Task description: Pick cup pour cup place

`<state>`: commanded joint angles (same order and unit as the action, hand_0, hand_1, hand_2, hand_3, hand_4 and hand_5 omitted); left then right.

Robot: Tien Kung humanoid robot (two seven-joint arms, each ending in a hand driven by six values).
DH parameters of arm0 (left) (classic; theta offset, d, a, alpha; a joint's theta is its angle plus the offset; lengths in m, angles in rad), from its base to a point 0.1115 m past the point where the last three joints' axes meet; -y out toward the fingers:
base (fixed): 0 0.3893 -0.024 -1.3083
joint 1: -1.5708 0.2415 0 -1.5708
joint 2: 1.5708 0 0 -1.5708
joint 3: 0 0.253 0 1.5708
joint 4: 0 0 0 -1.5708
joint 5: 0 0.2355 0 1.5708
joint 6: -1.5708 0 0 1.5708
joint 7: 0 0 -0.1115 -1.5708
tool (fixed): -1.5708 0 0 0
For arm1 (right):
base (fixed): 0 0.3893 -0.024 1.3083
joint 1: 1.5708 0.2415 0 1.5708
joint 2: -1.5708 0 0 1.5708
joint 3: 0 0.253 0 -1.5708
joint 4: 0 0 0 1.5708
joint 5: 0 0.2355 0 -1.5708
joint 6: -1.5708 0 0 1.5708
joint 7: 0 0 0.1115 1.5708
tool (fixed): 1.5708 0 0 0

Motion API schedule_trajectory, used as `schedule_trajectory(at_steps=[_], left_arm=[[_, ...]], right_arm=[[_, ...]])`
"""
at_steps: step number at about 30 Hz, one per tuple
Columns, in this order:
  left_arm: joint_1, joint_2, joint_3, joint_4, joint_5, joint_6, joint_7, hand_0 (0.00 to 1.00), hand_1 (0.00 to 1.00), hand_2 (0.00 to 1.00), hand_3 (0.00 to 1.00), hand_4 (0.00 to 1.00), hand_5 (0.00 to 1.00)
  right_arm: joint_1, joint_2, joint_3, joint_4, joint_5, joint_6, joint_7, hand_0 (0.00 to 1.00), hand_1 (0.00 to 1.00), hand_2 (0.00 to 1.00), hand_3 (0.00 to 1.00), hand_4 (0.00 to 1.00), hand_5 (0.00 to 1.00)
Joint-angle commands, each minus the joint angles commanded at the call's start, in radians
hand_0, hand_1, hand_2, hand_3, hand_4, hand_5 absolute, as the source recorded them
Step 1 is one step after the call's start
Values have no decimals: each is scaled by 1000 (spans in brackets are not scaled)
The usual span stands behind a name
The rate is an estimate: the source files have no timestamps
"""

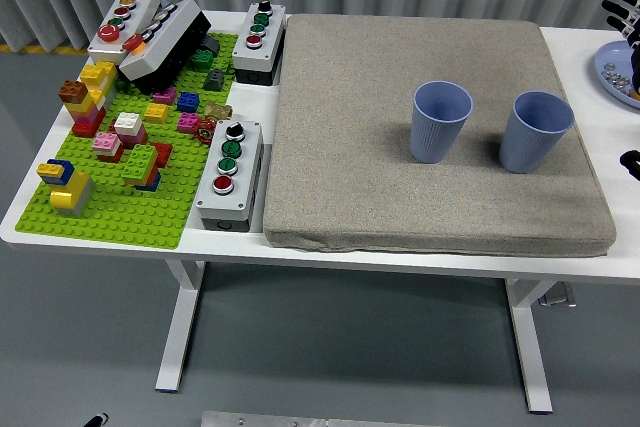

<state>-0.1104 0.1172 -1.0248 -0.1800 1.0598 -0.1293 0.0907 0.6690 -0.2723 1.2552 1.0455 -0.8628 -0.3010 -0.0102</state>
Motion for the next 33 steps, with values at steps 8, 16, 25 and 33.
schedule_trajectory(at_steps=[8,16,25,33], left_arm=[[1,-2,-6,0,-9,0,3,819,781,839,752,559,998],[8,-7,-11,0,-18,-3,7,817,784,858,757,560,998],[18,-9,-44,0,2,-8,11,815,781,855,760,559,998],[16,-10,-46,0,8,-7,12,816,779,853,759,562,998]], right_arm=[[0,-1,-10,3,-1,1,-1,871,732,708,732,781,998],[-2,0,-26,2,-2,1,-2,874,734,709,732,778,998],[-7,5,-24,4,-7,0,-4,874,735,710,733,775,998],[-4,6,-30,2,-5,0,-2,876,741,711,733,773,998]])
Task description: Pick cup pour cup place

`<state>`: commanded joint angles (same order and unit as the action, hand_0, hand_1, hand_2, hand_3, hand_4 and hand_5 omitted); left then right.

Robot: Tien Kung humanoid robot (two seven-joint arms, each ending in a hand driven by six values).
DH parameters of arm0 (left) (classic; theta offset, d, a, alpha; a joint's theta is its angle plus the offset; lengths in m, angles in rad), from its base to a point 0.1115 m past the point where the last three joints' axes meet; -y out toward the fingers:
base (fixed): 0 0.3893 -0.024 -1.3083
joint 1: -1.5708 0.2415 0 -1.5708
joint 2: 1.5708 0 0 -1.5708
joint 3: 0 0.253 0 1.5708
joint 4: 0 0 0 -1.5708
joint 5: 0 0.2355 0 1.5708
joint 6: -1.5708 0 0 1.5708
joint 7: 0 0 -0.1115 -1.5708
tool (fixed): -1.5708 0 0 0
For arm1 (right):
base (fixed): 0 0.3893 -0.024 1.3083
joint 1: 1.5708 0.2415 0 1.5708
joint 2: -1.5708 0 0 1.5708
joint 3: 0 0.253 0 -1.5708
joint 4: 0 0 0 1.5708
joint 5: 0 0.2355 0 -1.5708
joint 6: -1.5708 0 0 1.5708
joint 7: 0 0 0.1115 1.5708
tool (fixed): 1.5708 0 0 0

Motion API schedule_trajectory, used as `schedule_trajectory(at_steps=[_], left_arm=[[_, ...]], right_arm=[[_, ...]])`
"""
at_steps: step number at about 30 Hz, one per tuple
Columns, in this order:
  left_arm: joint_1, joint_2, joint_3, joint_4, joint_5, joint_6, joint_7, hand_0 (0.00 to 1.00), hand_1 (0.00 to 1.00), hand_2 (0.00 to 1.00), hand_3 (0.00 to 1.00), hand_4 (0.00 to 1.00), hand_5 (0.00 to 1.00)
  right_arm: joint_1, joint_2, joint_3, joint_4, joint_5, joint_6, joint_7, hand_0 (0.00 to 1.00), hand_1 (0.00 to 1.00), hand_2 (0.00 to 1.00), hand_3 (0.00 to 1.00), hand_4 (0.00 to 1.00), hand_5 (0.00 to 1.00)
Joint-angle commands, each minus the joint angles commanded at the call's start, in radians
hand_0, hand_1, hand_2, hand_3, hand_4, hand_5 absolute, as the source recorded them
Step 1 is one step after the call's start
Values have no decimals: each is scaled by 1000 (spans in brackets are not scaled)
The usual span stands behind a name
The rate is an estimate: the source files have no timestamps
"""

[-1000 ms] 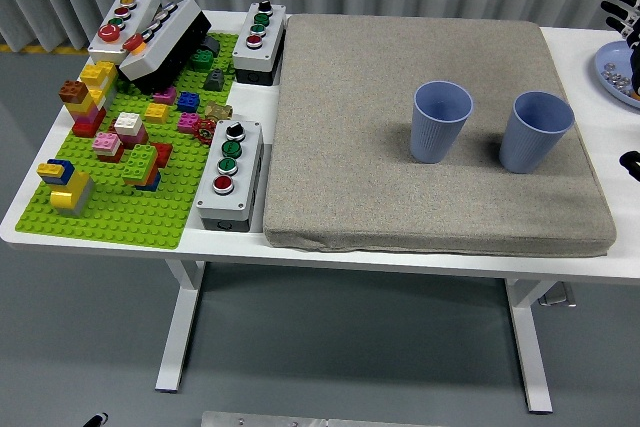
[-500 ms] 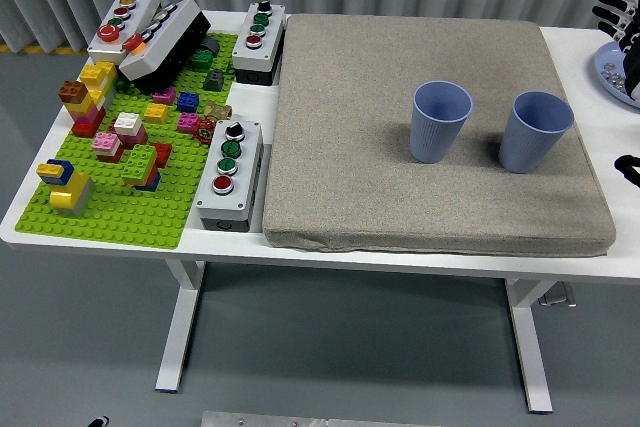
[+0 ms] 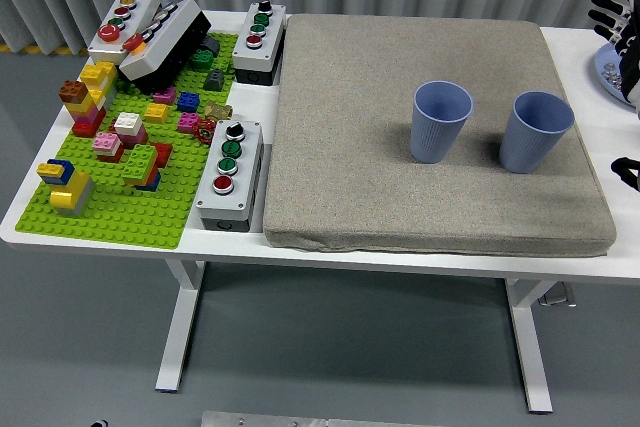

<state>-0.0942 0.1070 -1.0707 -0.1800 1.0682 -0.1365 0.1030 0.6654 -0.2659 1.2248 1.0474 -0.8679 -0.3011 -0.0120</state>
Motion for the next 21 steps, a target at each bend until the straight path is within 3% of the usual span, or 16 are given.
schedule_trajectory(at_steps=[21], left_arm=[[-2,0,-4,0,14,0,0,816,776,852,762,565,998]], right_arm=[[-1,-5,26,6,1,4,0,888,748,712,734,763,998]])
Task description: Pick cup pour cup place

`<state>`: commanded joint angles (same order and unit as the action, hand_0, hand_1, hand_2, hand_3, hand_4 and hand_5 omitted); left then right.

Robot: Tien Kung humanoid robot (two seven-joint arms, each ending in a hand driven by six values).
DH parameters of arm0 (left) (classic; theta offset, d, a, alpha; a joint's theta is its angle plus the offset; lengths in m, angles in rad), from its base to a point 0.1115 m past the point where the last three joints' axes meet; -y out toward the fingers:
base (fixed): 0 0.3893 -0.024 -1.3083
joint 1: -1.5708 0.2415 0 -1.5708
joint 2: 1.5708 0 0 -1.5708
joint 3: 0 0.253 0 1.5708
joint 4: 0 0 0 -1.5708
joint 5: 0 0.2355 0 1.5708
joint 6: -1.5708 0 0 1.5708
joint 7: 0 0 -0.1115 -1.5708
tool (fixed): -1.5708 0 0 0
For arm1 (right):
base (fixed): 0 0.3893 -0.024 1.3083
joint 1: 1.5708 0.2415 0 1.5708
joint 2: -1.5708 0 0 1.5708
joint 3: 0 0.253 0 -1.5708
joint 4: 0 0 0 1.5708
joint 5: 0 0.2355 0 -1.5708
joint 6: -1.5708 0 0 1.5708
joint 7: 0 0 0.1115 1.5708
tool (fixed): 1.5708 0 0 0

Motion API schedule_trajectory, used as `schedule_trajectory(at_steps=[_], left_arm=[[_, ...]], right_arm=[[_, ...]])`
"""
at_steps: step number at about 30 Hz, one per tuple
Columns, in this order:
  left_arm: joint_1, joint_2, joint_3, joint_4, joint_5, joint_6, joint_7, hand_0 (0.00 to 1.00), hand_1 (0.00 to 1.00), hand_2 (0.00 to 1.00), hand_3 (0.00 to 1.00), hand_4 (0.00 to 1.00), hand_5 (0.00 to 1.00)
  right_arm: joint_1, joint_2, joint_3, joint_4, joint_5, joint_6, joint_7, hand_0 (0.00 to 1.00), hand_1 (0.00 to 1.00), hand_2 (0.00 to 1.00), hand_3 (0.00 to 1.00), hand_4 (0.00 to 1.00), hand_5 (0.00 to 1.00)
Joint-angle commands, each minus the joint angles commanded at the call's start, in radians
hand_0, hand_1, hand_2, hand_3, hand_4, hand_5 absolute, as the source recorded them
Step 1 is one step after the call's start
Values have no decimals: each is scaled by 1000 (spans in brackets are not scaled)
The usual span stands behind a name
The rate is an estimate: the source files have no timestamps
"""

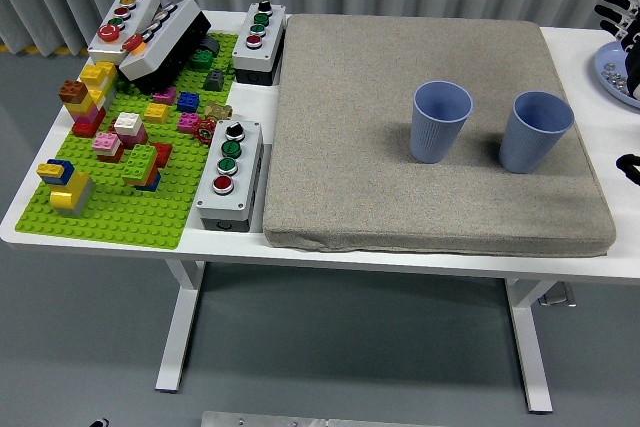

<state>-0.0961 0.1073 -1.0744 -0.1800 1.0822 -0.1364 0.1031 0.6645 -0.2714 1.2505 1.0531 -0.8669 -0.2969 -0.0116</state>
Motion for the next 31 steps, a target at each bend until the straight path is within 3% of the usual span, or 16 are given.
schedule_trajectory(at_steps=[31], left_arm=[[-1,2,-9,0,6,-3,1,816,774,851,761,564,998]], right_arm=[[2,-4,12,4,0,5,0,891,752,714,735,753,998]])
